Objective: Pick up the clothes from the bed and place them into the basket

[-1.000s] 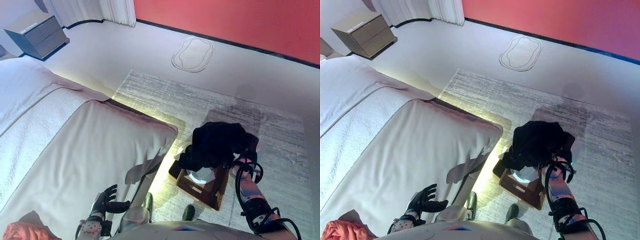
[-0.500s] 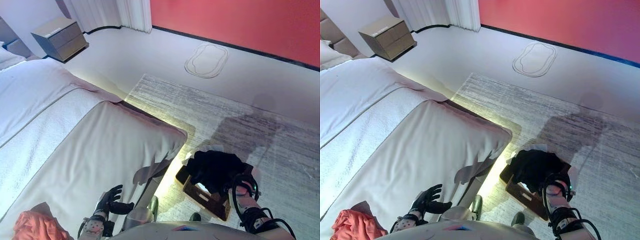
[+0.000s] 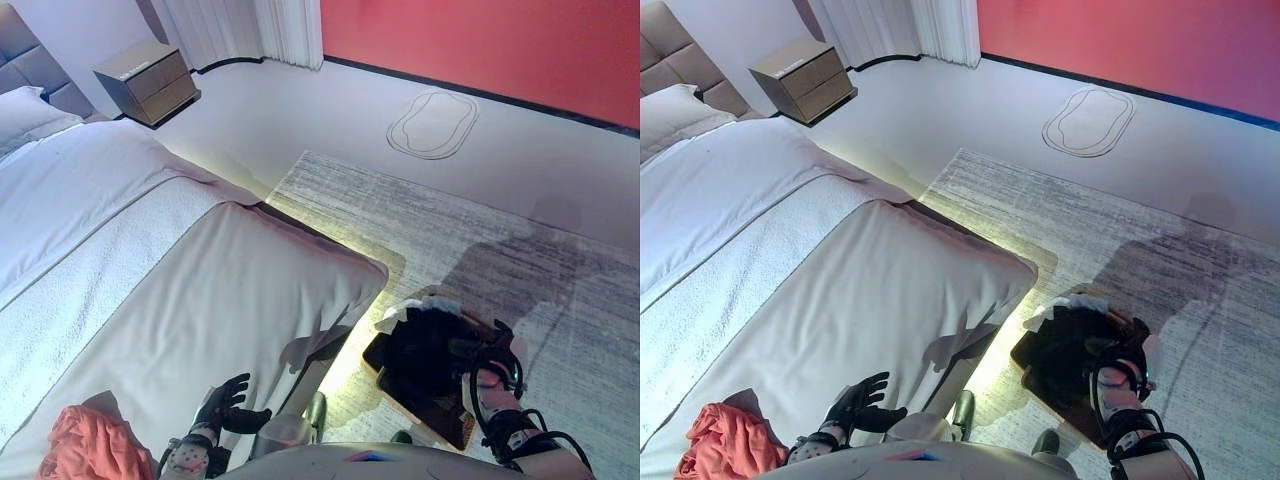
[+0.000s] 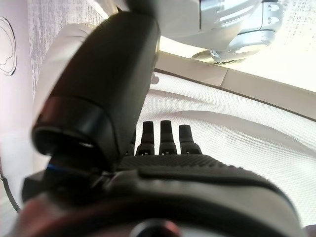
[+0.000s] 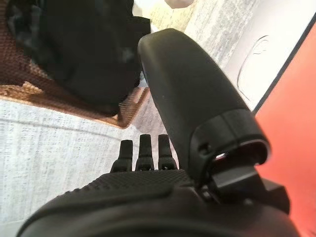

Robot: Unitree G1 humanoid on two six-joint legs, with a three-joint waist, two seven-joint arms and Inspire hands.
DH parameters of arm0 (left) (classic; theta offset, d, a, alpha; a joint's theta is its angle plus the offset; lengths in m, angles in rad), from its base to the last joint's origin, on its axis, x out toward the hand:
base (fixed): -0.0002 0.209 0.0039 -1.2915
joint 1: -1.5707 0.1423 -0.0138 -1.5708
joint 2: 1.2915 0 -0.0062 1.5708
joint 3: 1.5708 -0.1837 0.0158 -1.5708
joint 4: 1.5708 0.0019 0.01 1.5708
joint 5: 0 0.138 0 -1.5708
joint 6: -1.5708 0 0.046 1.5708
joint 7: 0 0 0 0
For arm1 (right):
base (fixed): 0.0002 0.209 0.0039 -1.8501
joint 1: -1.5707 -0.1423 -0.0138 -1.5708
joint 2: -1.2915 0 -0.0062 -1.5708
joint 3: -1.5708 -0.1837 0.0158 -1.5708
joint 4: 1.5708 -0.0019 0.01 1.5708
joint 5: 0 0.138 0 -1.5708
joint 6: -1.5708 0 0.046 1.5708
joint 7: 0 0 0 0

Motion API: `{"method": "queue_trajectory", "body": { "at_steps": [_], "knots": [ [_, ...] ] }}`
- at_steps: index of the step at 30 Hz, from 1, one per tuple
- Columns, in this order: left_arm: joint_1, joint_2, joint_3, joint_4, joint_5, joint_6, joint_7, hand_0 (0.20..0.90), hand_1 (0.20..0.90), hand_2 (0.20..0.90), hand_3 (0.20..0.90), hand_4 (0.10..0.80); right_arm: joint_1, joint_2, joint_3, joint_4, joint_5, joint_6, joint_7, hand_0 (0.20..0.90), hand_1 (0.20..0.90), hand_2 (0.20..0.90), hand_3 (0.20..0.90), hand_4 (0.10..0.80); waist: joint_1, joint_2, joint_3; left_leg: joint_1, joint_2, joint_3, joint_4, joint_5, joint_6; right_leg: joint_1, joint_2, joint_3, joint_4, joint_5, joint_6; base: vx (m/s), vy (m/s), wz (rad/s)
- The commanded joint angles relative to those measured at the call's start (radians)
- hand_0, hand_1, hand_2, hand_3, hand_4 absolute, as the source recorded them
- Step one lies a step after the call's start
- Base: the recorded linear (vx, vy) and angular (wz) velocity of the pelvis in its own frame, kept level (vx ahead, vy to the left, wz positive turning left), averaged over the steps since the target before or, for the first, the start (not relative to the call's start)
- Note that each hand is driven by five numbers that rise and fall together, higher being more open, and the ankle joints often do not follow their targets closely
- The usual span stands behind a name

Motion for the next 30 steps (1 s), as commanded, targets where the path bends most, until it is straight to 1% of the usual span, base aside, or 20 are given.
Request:
{"method": "queue_trajectory", "body": {
  "at_steps": [1, 8, 13, 15, 17, 19, 20, 21, 22, 23, 24, 25, 26, 27, 28, 29, 30],
  "knots": [
    [-0.058, 0.024, -0.06, 0.017, -0.015, -0.06, 0.002, 0.9, 0.9, 0.9, 0.9, 0.8, -0.05, -0.061, 0.012, -0.032, -0.014, -0.076, -0.007, 0.9, 0.9, 0.9, 0.9, 0.8, 0.017, -0.014, -0.015, -0.033, 0.024, 0.001, 0.009, -0.039, -0.043, 0.036, -0.053, -0.034, 0.078, -0.064, 0.035, -0.029, -0.035, 0.0],
    [-0.068, 0.011, -0.052, 0.019, -0.027, -0.049, 0.01, 0.9, 0.9, 0.9, 0.9, 0.8, -0.038, -0.029, 0.069, -0.072, -0.06, -0.073, 0.05, 0.9, 0.9, 0.9, 0.9, 0.8, 0.02, -0.022, -0.017, -0.032, 0.034, -0.005, 0.014, -0.033, -0.052, 0.041, -0.039, -0.037, 0.083, -0.074, 0.024, -0.046, -0.035, 0.02],
    [-0.071, 0.003, -0.041, 0.027, -0.039, -0.05, 0.016, 0.9, 0.9, 0.9, 0.9, 0.8, -0.048, -0.018, 0.125, -0.096, -0.091, -0.057, 0.097, 0.9, 0.9, 0.9, 0.9, 0.8, 0.047, -0.031, -0.009, -0.052, 0.043, -0.042, 0.039, -0.021, -0.065, 0.05, -0.023, -0.046, 0.1, -0.091, 0.002, -0.067, -0.059, 0.16],
    [-0.07, 0.0, -0.032, 0.03, -0.047, -0.053, 0.021, 0.9, 0.9, 0.9, 0.9, 0.8, -0.056, -0.017, 0.143, -0.102, -0.094, -0.061, 0.109, 0.9, 0.9, 0.9, 0.9, 0.8, 0.065, -0.035, 0.003, -0.059, 0.042, -0.061, 0.063, -0.026, -0.07, 0.059, -0.017, -0.052, 0.109, -0.102, -0.009, -0.065, -0.088, 0.22],
    [-0.067, -0.002, -0.025, 0.034, -0.044, -0.057, 0.021, 0.9, 0.9, 0.9, 0.9, 0.8, -0.071, -0.012, 0.165, -0.104, -0.097, -0.061, 0.115, 0.9, 0.9, 0.9, 0.9, 0.8, 0.094, -0.041, 0.014, -0.082, 0.037, -0.096, 0.103, -0.031, -0.074, 0.064, -0.014, -0.069, 0.122, -0.11, -0.021, -0.061, -0.095, 0.21],
    [-0.06, -0.003, -0.016, 0.039, -0.053, -0.066, 0.024, 0.9, 0.9, 0.9, 0.9, 0.8, -0.097, -0.01, 0.185, -0.107, -0.099, -0.057, 0.125, 0.9, 0.9, 0.9, 0.9, 0.8, 0.124, -0.037, 0.029, -0.111, 0.039, -0.117, 0.116, -0.017, -0.083, 0.07, -0.005, -0.081, 0.132, -0.118, -0.032, -0.054, -0.081, 0.44],
    [-0.057, -0.003, -0.012, 0.04, -0.058, -0.067, 0.026, 0.9, 0.9, 0.9, 0.9, 0.8, -0.103, -0.009, 0.191, -0.108, -0.102, -0.06, 0.131, 0.9, 0.9, 0.9, 0.9, 0.8, 0.129, -0.035, 0.032, -0.117, 0.041, -0.12, 0.115, -0.011, -0.087, 0.072, -0.002, -0.085, 0.133, -0.119, -0.034, -0.048, -0.07, 0.5],
    [-0.042, -0.003, 0.005, 0.049, -0.044, -0.083, 0.021, 0.9, 0.9, 0.9, 0.9, 0.8, -0.118, -0.002, 0.206, -0.112, -0.122, -0.061, 0.147, 0.9, 0.9, 0.9, 0.9, 0.8, 0.149, -0.029, 0.041, -0.135, 0.055, -0.113, 0.105, 0.02, -0.102, 0.085, 0.009, -0.102, 0.13, -0.122, -0.035, -0.029, -0.045, 0.46],
    [-0.033, -0.002, 0.013, 0.054, -0.033, -0.092, 0.018, 0.9, 0.9, 0.9, 0.9, 0.8, -0.121, 0.001, 0.212, -0.115, -0.129, -0.063, 0.152, 0.9, 0.9, 0.9, 0.9, 0.8, 0.151, -0.027, 0.043, -0.139, 0.068, -0.087, 0.096, 0.033, -0.11, 0.094, 0.012, -0.118, 0.126, -0.121, -0.032, -0.027, -0.021, 0.36],
    [-0.022, -0.003, 0.023, 0.056, -0.012, -0.097, 0.013, 0.9, 0.9, 0.9, 0.9, 0.8, -0.115, 0.002, 0.215, -0.131, -0.136, -0.062, 0.16, 0.9, 0.9, 0.9, 0.9, 0.8, 0.143, -0.025, 0.042, -0.148, 0.094, -0.019, 0.094, 0.06, -0.121, 0.104, 0.016, -0.144, 0.114, -0.115, -0.027, -0.037, 0.027, 0.62],
    [-0.018, -0.003, 0.031, 0.052, 0.012, -0.097, 0.004, 0.9, 0.9, 0.9, 0.9, 0.8, -0.098, 0.0, 0.213, -0.16, -0.139, -0.052, 0.16, 0.9, 0.9, 0.9, 0.9, 0.8, 0.126, -0.024, 0.04, -0.159, 0.124, 0.073, 0.112, 0.082, -0.129, 0.11, 0.016, -0.18, 0.106, -0.108, -0.022, -0.05, 0.03, 0.96],
    [-0.018, -0.002, 0.038, 0.046, 0.047, -0.091, -0.014, 0.9, 0.9, 0.9, 0.9, 0.8, -0.069, -0.004, 0.21, -0.206, -0.147, -0.043, 0.151, 0.9, 0.9, 0.9, 0.9, 0.8, 0.09, -0.032, 0.035, -0.158, 0.175, 0.214, 0.15, 0.084, -0.15, 0.124, 0.012, -0.224, 0.099, -0.119, -0.015, -0.116, 0.089, 1.24],
    [-0.027, -0.002, 0.034, 0.04, 0.06, -0.08, -0.023, 0.9, 0.9, 0.9, 0.9, 0.8, -0.055, -0.01, 0.211, -0.235, -0.158, -0.043, 0.155, 0.9, 0.9, 0.9, 0.9, 0.8, 0.06, -0.039, 0.032, -0.155, 0.21, 0.309, 0.197, 0.079, -0.147, 0.12, -0.003, -0.266, 0.102, -0.112, -0.016, -0.104, 0.092, 1.48],
    [-0.029, -0.003, 0.033, 0.038, 0.06, -0.075, -0.024, 0.9, 0.9, 0.9, 0.9, 0.8, -0.052, -0.013, 0.212, -0.243, -0.165, -0.044, 0.16, 0.9, 0.9, 0.9, 0.9, 0.8, 0.052, -0.041, 0.031, -0.157, 0.218, 0.326, 0.211, 0.072, -0.145, 0.118, -0.008, -0.275, 0.104, -0.112, -0.016, -0.189, 0.25, 1.4],
    [-0.047, -0.005, 0.022, 0.031, 0.036, -0.053, -0.017, 0.9, 0.9, 0.9, 0.9, 0.8, -0.055, -0.026, 0.217, -0.273, -0.19, -0.055, 0.202, 0.9, 0.9, 0.9, 0.9, 0.8, 0.014, -0.064, 0.027, -0.128, 0.232, 0.37, 0.253, 0.02, -0.121, 0.089, -0.044, -0.288, 0.131, -0.101, -0.016, -0.125, 0.259, 1.24],
    [-0.053, -0.006, 0.02, 0.028, 0.025, -0.046, -0.011, 0.9, 0.9, 0.9, 0.9, 0.8, -0.06, -0.03, 0.221, -0.282, -0.194, -0.062, 0.219, 0.9, 0.9, 0.9, 0.9, 0.8, 0.003, -0.069, 0.026, -0.118, 0.23, 0.365, 0.255, 0.003, -0.115, 0.078, -0.059, -0.284, 0.148, -0.101, -0.011, -0.099, 0.359, 0.83],
    [-0.06, -0.009, 0.017, 0.024, 0.018, -0.045, -0.004, 0.9, 0.9, 0.9, 0.9, 0.8, -0.067, -0.032, 0.228, -0.293, -0.194, -0.071, 0.241, 0.9, 0.9, 0.9, 0.9, 0.8, -0.008, -0.072, 0.019, -0.081, 0.22, 0.364, 0.216, -0.027, -0.103, 0.065, -0.078, -0.281, 0.169, -0.098, -0.001, 0.001, 0.235, 0.54]
  ]
}}
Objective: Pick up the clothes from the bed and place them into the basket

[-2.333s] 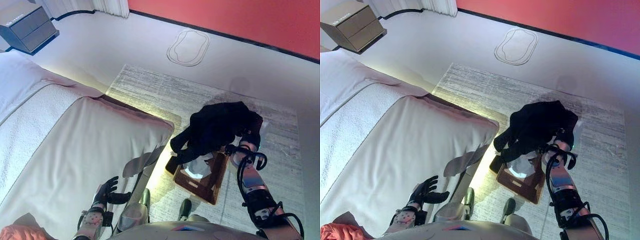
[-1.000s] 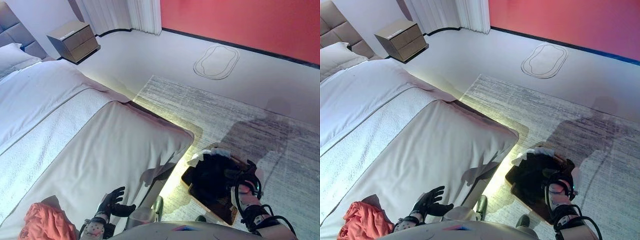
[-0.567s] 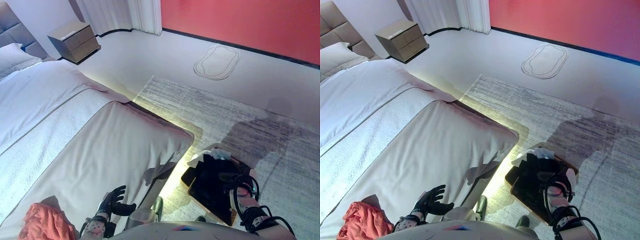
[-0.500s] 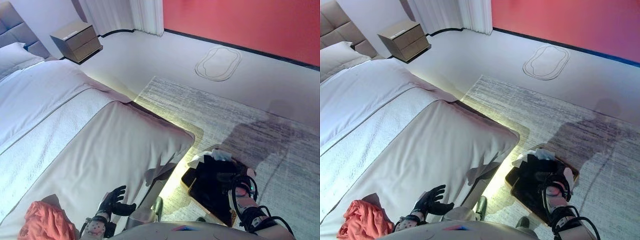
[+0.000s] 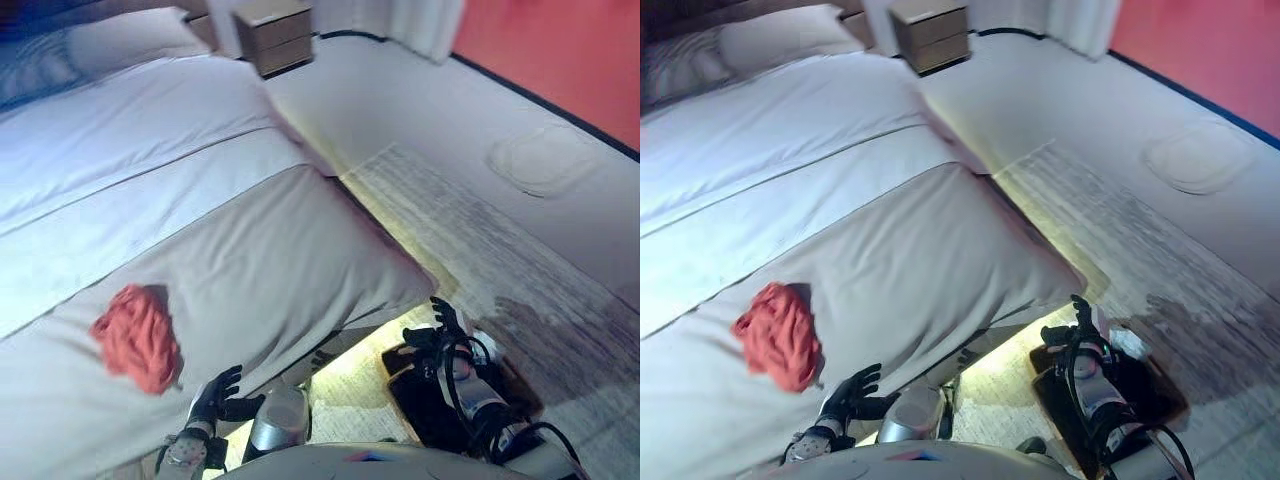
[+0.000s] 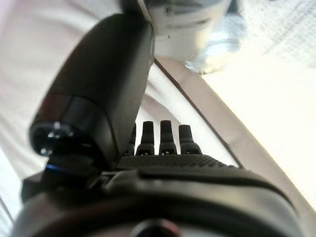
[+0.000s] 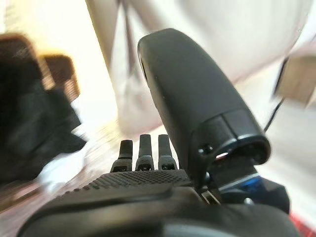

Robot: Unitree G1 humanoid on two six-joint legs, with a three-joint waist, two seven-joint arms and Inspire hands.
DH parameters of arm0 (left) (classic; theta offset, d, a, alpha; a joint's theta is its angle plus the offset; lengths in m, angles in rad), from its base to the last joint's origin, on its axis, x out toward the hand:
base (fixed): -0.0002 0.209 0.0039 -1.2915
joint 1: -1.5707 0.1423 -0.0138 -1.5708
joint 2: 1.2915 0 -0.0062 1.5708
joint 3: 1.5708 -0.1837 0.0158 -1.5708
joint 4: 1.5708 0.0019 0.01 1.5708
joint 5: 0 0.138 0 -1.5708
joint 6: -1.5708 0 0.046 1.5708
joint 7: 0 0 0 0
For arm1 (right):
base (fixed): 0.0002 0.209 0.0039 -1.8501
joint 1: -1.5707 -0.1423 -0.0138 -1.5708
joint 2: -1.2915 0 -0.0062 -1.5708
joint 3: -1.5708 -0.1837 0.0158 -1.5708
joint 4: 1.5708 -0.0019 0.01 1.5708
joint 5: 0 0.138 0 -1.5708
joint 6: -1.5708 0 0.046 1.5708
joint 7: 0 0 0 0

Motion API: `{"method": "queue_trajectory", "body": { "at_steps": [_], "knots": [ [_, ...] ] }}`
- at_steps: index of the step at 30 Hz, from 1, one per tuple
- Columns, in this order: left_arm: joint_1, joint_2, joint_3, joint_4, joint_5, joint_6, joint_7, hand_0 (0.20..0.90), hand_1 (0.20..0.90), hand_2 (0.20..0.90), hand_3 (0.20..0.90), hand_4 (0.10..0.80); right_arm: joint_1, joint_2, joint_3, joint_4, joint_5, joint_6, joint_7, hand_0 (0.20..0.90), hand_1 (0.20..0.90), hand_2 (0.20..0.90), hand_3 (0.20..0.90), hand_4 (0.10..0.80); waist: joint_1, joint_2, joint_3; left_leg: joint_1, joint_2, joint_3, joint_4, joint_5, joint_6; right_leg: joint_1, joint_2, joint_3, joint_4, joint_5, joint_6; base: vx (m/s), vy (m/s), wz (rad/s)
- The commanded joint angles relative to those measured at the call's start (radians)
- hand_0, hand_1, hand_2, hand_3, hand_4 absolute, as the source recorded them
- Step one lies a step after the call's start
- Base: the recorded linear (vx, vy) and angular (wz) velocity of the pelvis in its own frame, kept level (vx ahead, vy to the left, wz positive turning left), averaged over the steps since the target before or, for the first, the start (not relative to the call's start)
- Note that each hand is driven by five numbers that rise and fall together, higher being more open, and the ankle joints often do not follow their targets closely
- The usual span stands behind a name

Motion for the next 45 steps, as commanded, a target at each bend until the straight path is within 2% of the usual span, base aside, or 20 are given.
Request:
{"method": "queue_trajectory", "body": {
  "at_steps": [1, 5, 8, 11, 12, 13, 16, 17, 19, 20, 25, 28, 29, 30, 32, 35, 40, 42, 44, 45],
  "knots": [
    [-0.027, -0.011, -0.074, -0.045, 0.015, -0.042, -0.001, 0.9, 0.9, 0.9, 0.9, 0.8, -0.085, -0.044, -0.002, -0.08, -0.054, -0.077, 0.035, 0.9, 0.9, 0.9, 0.9, 0.8, -0.034, -0.012, -0.073, 0.047, 0.098, -0.054, -0.047, 0.028, -0.035, -0.07, -0.025, 0.135, 0.151, -0.038, 0.053, 0.032, 0.317, 0.5],
    [-0.057, -0.008, -0.103, -0.05, 0.024, -0.052, 0.008, 0.9, 0.9, 0.9, 0.9, 0.8, -0.088, -0.031, 0.016, -0.094, -0.072, -0.085, 0.074, 0.9, 0.9, 0.9, 0.9, 0.8, -0.034, 0.004, -0.11, 0.138, 0.055, -0.059, -0.185, 0.023, -0.019, -0.064, -0.06, 0.123, 0.192, -0.049, 0.076, 0.058, 0.257, 0.44],
    [-0.084, 0.021, -0.114, -0.06, 0.0, -0.032, 0.015, 0.9, 0.9, 0.9, 0.9, 0.8, -0.101, -0.021, 0.044, -0.11, -0.141, -0.105, 0.153, 0.9, 0.9, 0.9, 0.9, 0.8, -0.023, 0.0, -0.126, 0.163, -0.013, -0.082, -0.224, -0.011, 0.023, -0.065, -0.133, 0.128, 0.284, -0.007, 0.115, 0.1, 0.251, 0.41],
    [-0.107, 0.05, -0.122, -0.082, 0.001, -0.015, 0.0, 0.9, 0.9, 0.9, 0.9, 0.8, -0.113, -0.021, 0.093, -0.154, -0.23, -0.122, 0.195, 0.9, 0.9, 0.9, 0.9, 0.8, -0.03, -0.004, -0.124, 0.166, -0.073, -0.136, -0.236, -0.053, 0.077, -0.175, -0.255, 0.214, 0.529, 0.097, 0.168, 0.111, 0.249, 0.34],
    [-0.115, 0.06, -0.132, -0.086, -0.004, -0.011, 0.0, 0.9, 0.9, 0.9, 0.9, 0.8, -0.122, -0.024, 0.114, -0.166, -0.269, -0.131, 0.204, 0.9, 0.9, 0.9, 0.9, 0.8, -0.044, 0.001, -0.12, 0.164, -0.076, -0.154, -0.239, -0.058, 0.088, -0.225, -0.253, 0.286, 0.588, 0.088, 0.167, 0.008, 0.094, 0.43],
    [-0.124, 0.068, -0.147, -0.086, -0.005, -0.012, 0.001, 0.9, 0.9, 0.9, 0.9, 0.8, -0.133, -0.029, 0.134, -0.179, -0.283, -0.131, 0.203, 0.9, 0.9, 0.9, 0.9, 0.8, -0.057, 0.002, -0.119, 0.144, -0.071, -0.168, -0.236, -0.04, 0.094, -0.262, -0.201, 0.324, 0.557, 0.073, 0.134, -0.013, -0.047, 0.44],
    [-0.16, 0.082, -0.175, -0.079, 0.0, -0.002, 0.003, 0.9, 0.9, 0.9, 0.9, 0.8, -0.173, -0.042, 0.178, -0.188, -0.311, -0.121, 0.211, 0.9, 0.9, 0.9, 0.9, 0.8, -0.095, -0.024, -0.112, 0.129, -0.071, -0.249, -0.239, -0.031, 0.08, -0.284, -0.044, 0.449, 0.364, 0.016, 0.116, 0.077, -0.217, 1.03],
    [-0.187, 0.081, -0.195, -0.067, 0.012, -0.004, 0.006, 0.9, 0.9, 0.9, 0.9, 0.8, -0.197, -0.05, 0.19, -0.172, -0.299, -0.13, 0.211, 0.9, 0.9, 0.9, 0.9, 0.8, -0.115, -0.044, -0.107, 0.12, -0.073, -0.288, -0.241, -0.031, 0.073, -0.273, 0.017, 0.522, 0.22, 0.004, 0.113, 0.149, -0.309, 1.33],
    [-0.214, 0.081, -0.215, -0.059, 0.001, 0.006, 0.025, 0.9, 0.9, 0.9, 0.9, 0.8, -0.223, -0.061, 0.199, -0.148, -0.305, -0.163, 0.231, 0.9, 0.9, 0.9, 0.9, 0.8, -0.135, -0.067, -0.103, 0.102, -0.078, -0.337, -0.242, -0.03, 0.076, -0.283, 0.055, 0.614, 0.148, 0.029, 0.114, 0.134, -0.249, 1.47],
    [-0.221, 0.087, -0.23, -0.061, -0.003, 0.016, 0.029, 0.9, 0.9, 0.9, 0.9, 0.8, -0.243, -0.054, 0.196, -0.128, -0.288, -0.16, 0.247, 0.9, 0.9, 0.9, 0.9, 0.8, -0.134, -0.079, -0.097, 0.091, -0.078, -0.358, -0.233, -0.026, 0.077, -0.269, 0.077, 0.652, 0.167, 0.008, 0.102, 0.138, -0.203, 1.6],
    [-0.152, 0.076, -0.181, -0.069, 0.032, 0.005, 0.07, 0.9, 0.9, 0.9, 0.9, 0.8, -0.29, -0.059, 0.202, -0.107, -0.265, -0.2, 0.329, 0.9, 0.9, 0.9, 0.9, 0.8, -0.067, -0.117, -0.088, 0.056, -0.068, -0.399, -0.21, 0.003, 0.054, -0.205, 0.113, 0.622, 0.141, -0.026, 0.063, 0.117, -0.192, 1.0],
    [-0.119, 0.08, -0.147, -0.071, 0.067, -0.004, 0.063, 0.9, 0.9, 0.9, 0.9, 0.8, -0.291, -0.062, 0.208, -0.146, -0.259, -0.163, 0.344, 0.9, 0.9, 0.9, 0.9, 0.8, -0.055, -0.128, -0.072, 0.002, -0.045, -0.326, -0.105, -0.003, 0.033, -0.18, 0.103, 0.564, 0.142, -0.037, 0.044, 0.079, -0.03, 0.46],
    [-0.119, 0.079, -0.136, -0.075, 0.121, -0.012, 0.032, 0.9, 0.9, 0.9, 0.9, 0.8, -0.277, -0.072, 0.197, -0.179, -0.26, -0.114, 0.323, 0.9, 0.9, 0.9, 0.9, 0.8, -0.069, -0.127, -0.061, -0.037, 0.028, -0.172, -0.037, 0.024, 0.008, -0.152, 0.089, 0.486, 0.135, -0.038, 0.041, 0.058, 0.07, 1.09],
    [-0.118, 0.076, -0.14, -0.074, 0.145, -0.017, 0.016, 0.9, 0.9, 0.9, 0.9, 0.8, -0.266, -0.084, 0.186, -0.185, -0.259, -0.095, 0.311, 0.9, 0.9, 0.9, 0.9, 0.8, -0.076, -0.116, -0.057, -0.054, 0.082, -0.121, -0.017, 0.065, -0.014, -0.132, 0.081, 0.441, 0.131, -0.041, 0.038, 0.061, 0.091, 1.43],
    [-0.106, 0.066, -0.144, -0.072, 0.152, -0.025, 0.014, 0.9, 0.9, 0.9, 0.9, 0.8, -0.255, -0.095, 0.175, -0.172, -0.257, -0.11, 0.306, 0.9, 0.9, 0.9, 0.9, 0.8, -0.079, -0.101, -0.049, -0.048, 0.103, -0.12, -0.029, 0.081, -0.025, -0.112, 0.071, 0.417, 0.132, -0.047, 0.043, 0.076, 0.178, 1.48],
    [-0.083, 0.049, -0.142, -0.049, 0.156, -0.052, 0.02, 0.9, 0.9, 0.9, 0.9, 0.8, -0.253, -0.109, 0.166, -0.112, -0.282, -0.149, 0.331, 0.9, 0.9, 0.9, 0.9, 0.8, -0.082, -0.076, -0.071, 0.011, 0.076, -0.098, -0.137, 0.074, -0.017, -0.104, 0.05, 0.384, 0.125, -0.044, 0.058, 0.125, 0.295, 0.7],
    [-0.072, 0.072, -0.172, -0.084, 0.161, -0.047, -0.009, 0.9, 0.9, 0.9, 0.9, 0.8, -0.28, -0.109, 0.182, -0.068, -0.399, -0.184, 0.305, 0.9, 0.9, 0.9, 0.9, 0.8, -0.056, -0.059, -0.081, 0.043, 0.014, -0.137, -0.15, 0.039, 0.021, -0.097, 0.016, 0.388, 0.195, -0.076, 0.075, 0.148, 0.177, 0.27],
    [-0.081, 0.115, -0.164, -0.103, 0.167, -0.025, -0.033, 0.9, 0.9, 0.9, 0.9, 0.8, -0.323, -0.094, 0.205, -0.048, -0.481, -0.192, 0.271, 0.9, 0.9, 0.9, 0.9, 0.8, -0.043, -0.051, -0.063, 0.082, -0.018, -0.158, -0.17, 0.007, 0.057, -0.2, -0.052, 0.399, 0.398, -0.009, 0.12, 0.166, 0.084, 0.32],
    [-0.094, 0.143, -0.174, -0.105, 0.149, -0.02, -0.031, 0.9, 0.9, 0.9, 0.9, 0.8, -0.38, -0.08, 0.23, -0.025, -0.485, -0.178, 0.262, 0.9, 0.9, 0.9, 0.9, 0.8, -0.05, -0.05, -0.036, 0.104, -0.014, -0.189, -0.183, -0.007, 0.057, -0.293, -0.049, 0.423, 0.426, 0.023, 0.13, -0.001, -0.135, 0.21],
    [-0.152, 0.187, -0.205, -0.098, 0.096, -0.042, -0.023, 0.9, 0.9, 0.9, 0.9, 0.8, -0.494, -0.06, 0.267, -0.004, -0.484, -0.149, 0.234, 0.9, 0.9, 0.9, 0.9, 0.8, -0.053, -0.054, 0.012, 0.071, 0.006, -0.202, -0.178, -0.006, 0.049, -0.351, -0.002, 0.428, 0.38, -0.023, 0.113, -0.266, -0.28, 0.41]
  ]
}}
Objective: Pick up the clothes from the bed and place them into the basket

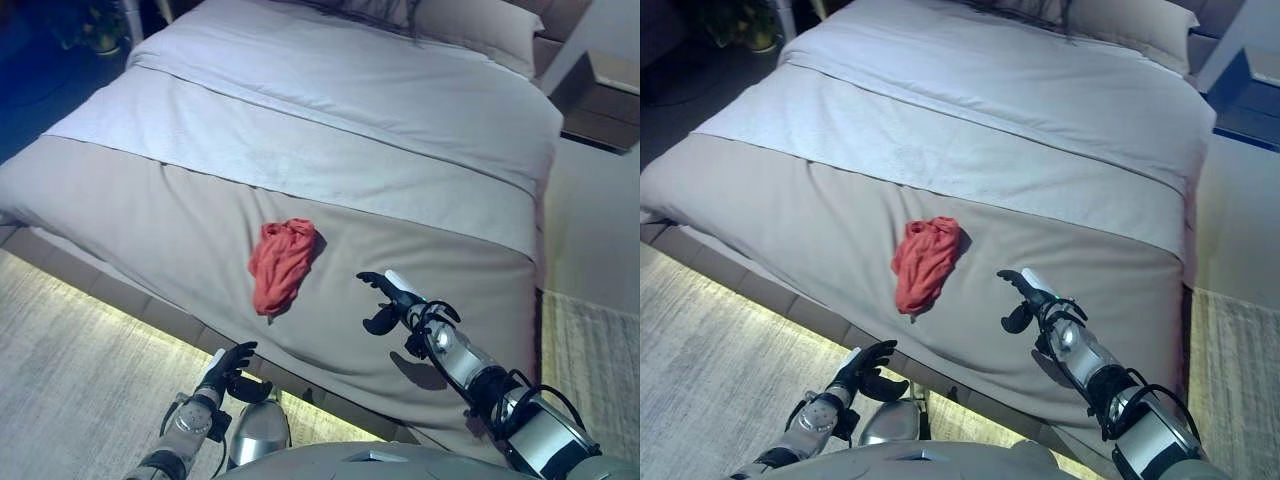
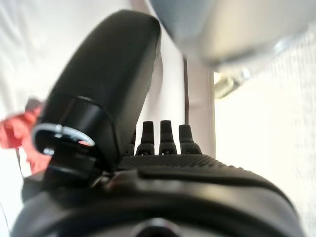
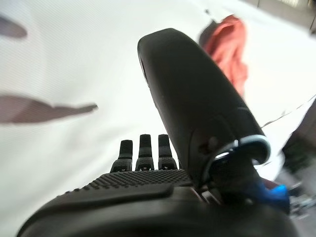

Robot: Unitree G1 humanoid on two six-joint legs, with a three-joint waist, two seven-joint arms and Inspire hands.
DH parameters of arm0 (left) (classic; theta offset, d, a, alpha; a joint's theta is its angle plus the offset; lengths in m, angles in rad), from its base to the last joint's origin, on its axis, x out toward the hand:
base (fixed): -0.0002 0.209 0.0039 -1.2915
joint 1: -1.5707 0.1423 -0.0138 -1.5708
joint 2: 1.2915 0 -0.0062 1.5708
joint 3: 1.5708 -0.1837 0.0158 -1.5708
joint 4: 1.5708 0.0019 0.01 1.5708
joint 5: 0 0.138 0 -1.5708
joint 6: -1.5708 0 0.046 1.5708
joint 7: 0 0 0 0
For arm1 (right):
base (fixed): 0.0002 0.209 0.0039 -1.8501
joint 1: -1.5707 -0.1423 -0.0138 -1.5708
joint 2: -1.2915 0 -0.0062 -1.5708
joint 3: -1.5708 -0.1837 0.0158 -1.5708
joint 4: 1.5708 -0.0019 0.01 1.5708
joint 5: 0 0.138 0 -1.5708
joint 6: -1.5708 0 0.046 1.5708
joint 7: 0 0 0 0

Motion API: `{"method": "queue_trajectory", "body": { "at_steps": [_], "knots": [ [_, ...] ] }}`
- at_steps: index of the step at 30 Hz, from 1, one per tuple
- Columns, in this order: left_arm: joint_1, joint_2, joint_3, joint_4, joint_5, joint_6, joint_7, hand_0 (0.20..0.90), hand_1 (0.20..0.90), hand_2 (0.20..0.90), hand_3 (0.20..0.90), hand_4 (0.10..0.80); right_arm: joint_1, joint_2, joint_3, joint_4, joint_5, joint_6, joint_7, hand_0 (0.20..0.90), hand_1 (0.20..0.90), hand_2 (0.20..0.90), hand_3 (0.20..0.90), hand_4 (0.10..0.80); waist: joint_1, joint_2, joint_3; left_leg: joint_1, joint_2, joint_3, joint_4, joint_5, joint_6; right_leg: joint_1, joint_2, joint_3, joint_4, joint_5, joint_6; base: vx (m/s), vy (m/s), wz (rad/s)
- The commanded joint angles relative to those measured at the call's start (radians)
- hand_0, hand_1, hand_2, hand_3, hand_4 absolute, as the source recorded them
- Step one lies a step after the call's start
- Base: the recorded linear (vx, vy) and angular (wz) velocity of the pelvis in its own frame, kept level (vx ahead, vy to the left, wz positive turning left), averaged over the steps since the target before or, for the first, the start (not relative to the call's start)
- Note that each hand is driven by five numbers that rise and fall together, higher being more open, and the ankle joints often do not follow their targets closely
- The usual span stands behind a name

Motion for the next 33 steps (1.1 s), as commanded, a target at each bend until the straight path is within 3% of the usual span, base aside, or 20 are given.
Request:
{"method": "queue_trajectory", "body": {
  "at_steps": [1, 2, 3, 7, 10, 19, 22, 24, 25, 26, 27, 31, 33],
  "knots": [
    [-0.061, 0.082, -0.076, -0.023, -0.082, -0.054, 0.011, 0.9, 0.9, 0.9, 0.9, 0.8, -0.293, 0.012, 0.04, 0.005, -0.031, -0.024, -0.101, 0.9, 0.9, 0.9, 0.9, 0.8, 0.03, -0.031, 0.036, -0.084, 0.02, -0.057, 0.051, -0.072, -0.051, -0.2, 0.086, 0.081, -0.075, 0.068, -0.012, -0.305, -0.272, 0.6],
    [-0.077, 0.08, -0.066, -0.023, -0.104, -0.032, 0.025, 0.9, 0.9, 0.9, 0.9, 0.8, -0.316, 0.012, 0.053, -0.001, -0.038, -0.022, -0.091, 0.9, 0.9, 0.9, 0.9, 0.8, 0.03, -0.042, 0.051, -0.104, 0.018, -0.065, 0.061, -0.068, -0.051, -0.209, 0.084, 0.099, -0.109, 0.093, -0.012, -0.159, -0.186, 0.59],
    [-0.095, 0.078, -0.061, -0.028, -0.128, -0.009, 0.045, 0.9, 0.9, 0.9, 0.9, 0.8, -0.357, 0.003, 0.072, -0.008, -0.049, -0.027, -0.092, 0.9, 0.9, 0.9, 0.9, 0.8, 0.029, -0.048, 0.074, -0.12, 0.023, -0.062, 0.057, -0.059, -0.058, -0.203, 0.117, 0.107, -0.127, 0.074, -0.022, -0.112, -0.165, 0.41],
    [-0.118, 0.078, -0.068, 0.005, -0.067, -0.033, 0.073, 0.9, 0.9, 0.9, 0.9, 0.8, -0.505, -0.051, 0.097, 0.084, -0.055, -0.125, -0.129, 0.9, 0.9, 0.9, 0.9, 0.8, 0.092, -0.076, 0.134, -0.234, 0.028, -0.093, 0.087, -0.028, -0.08, -0.209, 0.152, 0.089, -0.211, 0.1, -0.049, -0.095, -0.196, 0.36],
    [-0.1, 0.082, -0.064, 0.009, -0.063, -0.03, 0.093, 0.9, 0.9, 0.9, 0.9, 0.8, -0.534, -0.07, 0.116, 0.107, -0.054, -0.133, -0.133, 0.9, 0.9, 0.9, 0.9, 0.8, 0.12, -0.072, 0.15, -0.261, 0.023, -0.119, 0.106, -0.027, -0.085, -0.212, 0.152, 0.07, -0.211, 0.099, -0.058, 0.074, -0.089, 0.13],
    [-0.06, 0.101, -0.053, -0.037, -0.085, -0.055, 0.1, 0.9, 0.9, 0.9, 0.9, 0.8, -0.66, -0.095, 0.149, 0.2, -0.103, -0.054, -0.201, 0.9, 0.9, 0.9, 0.9, 0.8, 0.201, -0.011, 0.216, -0.389, -0.021, -0.195, 0.199, -0.034, -0.087, -0.292, 0.121, 0.003, -0.132, 0.083, -0.084, 0.026, -0.031, 0.21],
    [-0.055, 0.103, -0.043, -0.047, -0.08, -0.039, 0.102, 0.9, 0.9, 0.9, 0.9, 0.8, -0.717, -0.1, 0.156, 0.2, -0.113, -0.002, -0.306, 0.9, 0.9, 0.9, 0.9, 0.8, 0.212, -0.004, 0.23, -0.395, -0.024, -0.213, 0.194, -0.057, -0.091, -0.309, 0.124, 0.016, -0.11, 0.058, -0.075, 0.051, -0.032, 0.1],
    [-0.053, 0.108, -0.045, -0.051, -0.081, -0.036, 0.1, 0.9, 0.9, 0.9, 0.9, 0.8, -0.732, -0.104, 0.139, 0.198, -0.104, 0.005, -0.359, 0.9, 0.9, 0.9, 0.9, 0.8, 0.213, -0.001, 0.235, -0.408, -0.026, -0.209, 0.191, -0.031, -0.082, -0.321, 0.12, 0.0, -0.113, 0.081, -0.083, 0.025, -0.009, 0.08],
    [-0.05, 0.108, -0.048, -0.052, -0.082, -0.034, 0.102, 0.9, 0.9, 0.9, 0.9, 0.8, -0.745, -0.106, 0.122, 0.197, -0.109, 0.002, -0.409, 0.9, 0.9, 0.9, 0.9, 0.8, 0.211, -0.003, 0.234, -0.399, -0.025, -0.216, 0.192, -0.06, -0.09, -0.319, 0.121, 0.015, -0.101, 0.055, -0.07, 0.025, -0.003, 0.04],
    [-0.049, 0.108, -0.05, -0.055, -0.083, -0.033, 0.102, 0.9, 0.9, 0.9, 0.9, 0.8, -0.753, -0.113, 0.103, 0.199, -0.112, -0.009, -0.425, 0.9, 0.9, 0.9, 0.9, 0.8, 0.213, 0.0, 0.239, -0.414, -0.026, -0.21, 0.195, -0.036, -0.082, -0.328, 0.116, 0.0, -0.106, 0.079, -0.079, 0.112, -0.03, 0.03],
    [-0.05, 0.105, -0.052, -0.055, -0.086, -0.031, 0.1, 0.9, 0.9, 0.9, 0.9, 0.8, -0.758, -0.113, 0.097, 0.2, -0.119, -0.01, -0.431, 0.9, 0.9, 0.9, 0.9, 0.8, 0.211, -0.002, 0.236, -0.407, -0.027, -0.219, 0.197, -0.063, -0.089, -0.325, 0.118, 0.017, -0.1, 0.056, -0.067, 0.0, 0.0, 0.0],
    [-0.069, 0.106, -0.069, -0.076, -0.112, -0.023, 0.086, 0.9, 0.9, 0.9, 0.9, 0.8, -0.792, -0.12, 0.103, 0.203, -0.146, 0.008, -0.394, 0.9, 0.9, 0.9, 0.9, 0.8, 0.211, 0.01, 0.252, -0.447, -0.035, -0.226, 0.234, -0.068, -0.087, -0.354, 0.109, 0.023, -0.082, 0.056, -0.067, 0.016, 0.001, 0.0],
    [-0.074, 0.108, -0.079, -0.102, -0.134, -0.023, 0.086, 0.9, 0.9, 0.9, 0.9, 0.8, -0.821, -0.125, 0.128, 0.218, -0.147, 0.066, -0.333, 0.9, 0.9, 0.9, 0.9, 0.8, 0.214, 0.024, 0.268, -0.483, -0.035, -0.232, 0.266, -0.066, -0.089, -0.382, 0.1, 0.023, -0.058, 0.053, -0.068, -0.022, 0.019, -0.08]
  ]
}}
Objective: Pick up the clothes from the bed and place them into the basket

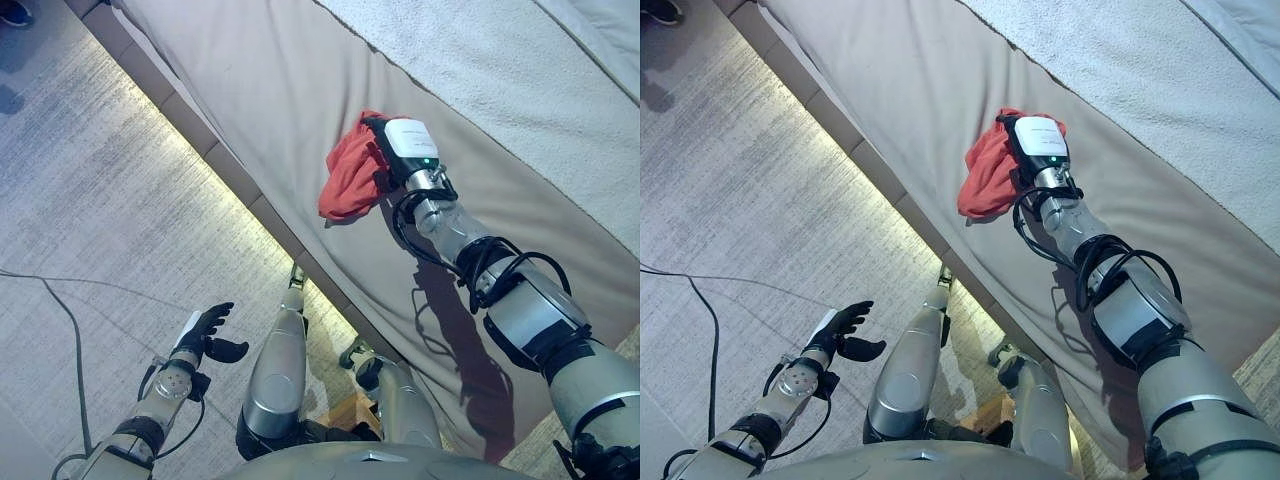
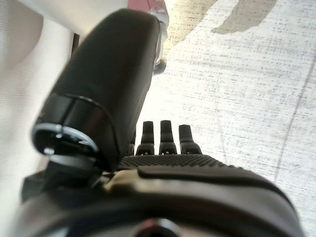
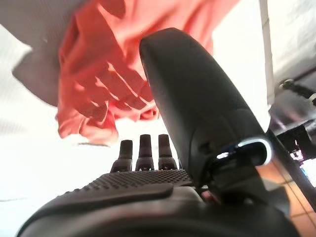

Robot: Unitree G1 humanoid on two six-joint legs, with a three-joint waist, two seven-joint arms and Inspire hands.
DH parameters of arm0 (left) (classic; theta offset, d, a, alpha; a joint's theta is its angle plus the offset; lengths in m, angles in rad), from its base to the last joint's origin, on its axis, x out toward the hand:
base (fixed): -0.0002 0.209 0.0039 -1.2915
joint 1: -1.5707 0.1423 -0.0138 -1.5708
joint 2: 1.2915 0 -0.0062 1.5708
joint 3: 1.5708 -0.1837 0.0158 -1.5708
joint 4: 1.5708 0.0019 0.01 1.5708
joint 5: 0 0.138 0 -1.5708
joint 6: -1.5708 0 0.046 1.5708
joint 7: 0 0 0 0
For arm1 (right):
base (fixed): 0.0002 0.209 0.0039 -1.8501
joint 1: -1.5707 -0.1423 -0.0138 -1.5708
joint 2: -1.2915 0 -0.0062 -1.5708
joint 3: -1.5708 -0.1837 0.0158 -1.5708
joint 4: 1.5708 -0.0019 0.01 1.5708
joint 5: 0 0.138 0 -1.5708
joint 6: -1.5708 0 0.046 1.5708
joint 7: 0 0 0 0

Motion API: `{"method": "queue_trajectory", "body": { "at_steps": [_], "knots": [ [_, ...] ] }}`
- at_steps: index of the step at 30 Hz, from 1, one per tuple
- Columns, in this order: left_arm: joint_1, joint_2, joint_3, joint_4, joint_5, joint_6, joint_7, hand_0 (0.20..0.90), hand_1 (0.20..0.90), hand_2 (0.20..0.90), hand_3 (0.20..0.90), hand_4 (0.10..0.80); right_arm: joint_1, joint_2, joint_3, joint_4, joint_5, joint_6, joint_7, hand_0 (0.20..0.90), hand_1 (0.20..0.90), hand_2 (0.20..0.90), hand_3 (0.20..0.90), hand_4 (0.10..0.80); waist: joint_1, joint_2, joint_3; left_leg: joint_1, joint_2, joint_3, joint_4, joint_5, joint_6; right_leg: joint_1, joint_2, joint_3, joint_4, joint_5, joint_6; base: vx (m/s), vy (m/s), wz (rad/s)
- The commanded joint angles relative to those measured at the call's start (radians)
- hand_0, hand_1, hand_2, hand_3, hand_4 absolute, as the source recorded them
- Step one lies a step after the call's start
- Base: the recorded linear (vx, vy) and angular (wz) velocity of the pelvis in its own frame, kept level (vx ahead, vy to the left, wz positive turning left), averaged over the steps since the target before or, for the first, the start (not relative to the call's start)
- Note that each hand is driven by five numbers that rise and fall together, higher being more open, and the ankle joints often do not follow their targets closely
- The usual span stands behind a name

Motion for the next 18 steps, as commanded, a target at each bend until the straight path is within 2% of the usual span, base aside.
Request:
{"method": "queue_trajectory", "body": {
  "at_steps": [1, 5, 14, 15, 16, 17, 18],
  "knots": [
    [0.015, 0.041, -0.036, -0.046, -0.059, -0.014, 0.001, 0.9, 0.9, 0.9, 0.9, 0.8, -0.15, -0.064, 0.022, -0.028, -0.014, 0.062, 0.024, 0.9, 0.9, 0.9, 0.9, 0.8, 0.01, 0.022, 0.024, -0.083, -0.033, -0.021, 0.172, -0.167, 0.02, -0.076, -0.004, 0.01, -0.017, 0.118, -0.006, -0.029, -0.003, -0.03],
    [0.017, 0.052, -0.032, -0.086, -0.098, -0.032, -0.008, 0.9, 0.9, 0.9, 0.9, 0.8, -0.183, -0.058, 0.041, 0.033, 0.012, 0.126, 0.071, 0.9, 0.9, 0.9, 0.9, 0.8, 0.013, 0.04, 0.035, -0.132, -0.031, -0.024, 0.173, -0.158, 0.024, -0.132, -0.008, 0.012, 0.005, 0.115, -0.01, -0.064, -0.001, -0.01],
    [0.046, 0.073, -0.052, -0.21, -0.156, -0.01, -0.002, 0.9, 0.9, 0.9, 0.9, 0.8, -0.22, -0.077, 0.051, 0.078, 0.057, 0.124, 0.172, 0.9, 0.9, 0.9, 0.9, 0.8, 0.009, 0.075, 0.035, -0.202, -0.039, -0.03, 0.187, -0.149, 0.024, -0.222, -0.025, 0.02, 0.063, 0.092, -0.02, -0.061, 0.042, -0.03],
    [0.051, 0.076, -0.051, -0.22, -0.16, -0.011, -0.001, 0.9, 0.9, 0.9, 0.9, 0.8, -0.218, -0.082, 0.051, 0.074, 0.061, 0.119, 0.164, 0.844, 0.844, 0.844, 0.834, 0.734, 0.008, 0.077, 0.035, -0.202, -0.038, -0.03, 0.185, -0.148, 0.024, -0.224, -0.024, 0.022, 0.062, 0.091, -0.02, -0.04, 0.031, -0.03],
    [0.053, 0.077, -0.051, -0.226, -0.163, -0.008, 0.001, 0.9, 0.9, 0.9, 0.9, 0.8, -0.217, -0.084, 0.05, 0.073, 0.069, 0.116, 0.143, 0.427, 0.427, 0.427, 0.348, 0.248, 0.007, 0.078, 0.035, -0.202, -0.038, -0.03, 0.184, -0.147, 0.023, -0.224, -0.024, 0.023, 0.062, 0.09, -0.02, -0.037, 0.026, -0.03],
    [0.056, 0.078, -0.051, -0.231, -0.166, -0.005, 0.004, 0.9, 0.9, 0.9, 0.9, 0.8, -0.218, -0.085, 0.045, 0.073, 0.072, 0.116, 0.133, 0.3, 0.3, 0.3, 0.2, 0.1, 0.006, 0.079, 0.035, -0.201, -0.037, -0.029, 0.183, -0.146, 0.021, -0.223, -0.024, 0.024, 0.061, 0.089, -0.02, -0.032, 0.023, -0.03],
    [0.058, 0.078, -0.05, -0.236, -0.165, -0.003, 0.008, 0.9, 0.9, 0.9, 0.9, 0.8, -0.219, -0.084, 0.035, 0.074, 0.075, 0.116, 0.118, 0.3, 0.3, 0.3, 0.2, 0.1, 0.005, 0.081, 0.035, -0.197, -0.036, -0.028, 0.179, -0.145, 0.019, -0.22, -0.023, 0.024, 0.059, 0.088, -0.02, -0.029, 0.019, -0.03]
  ]
}}
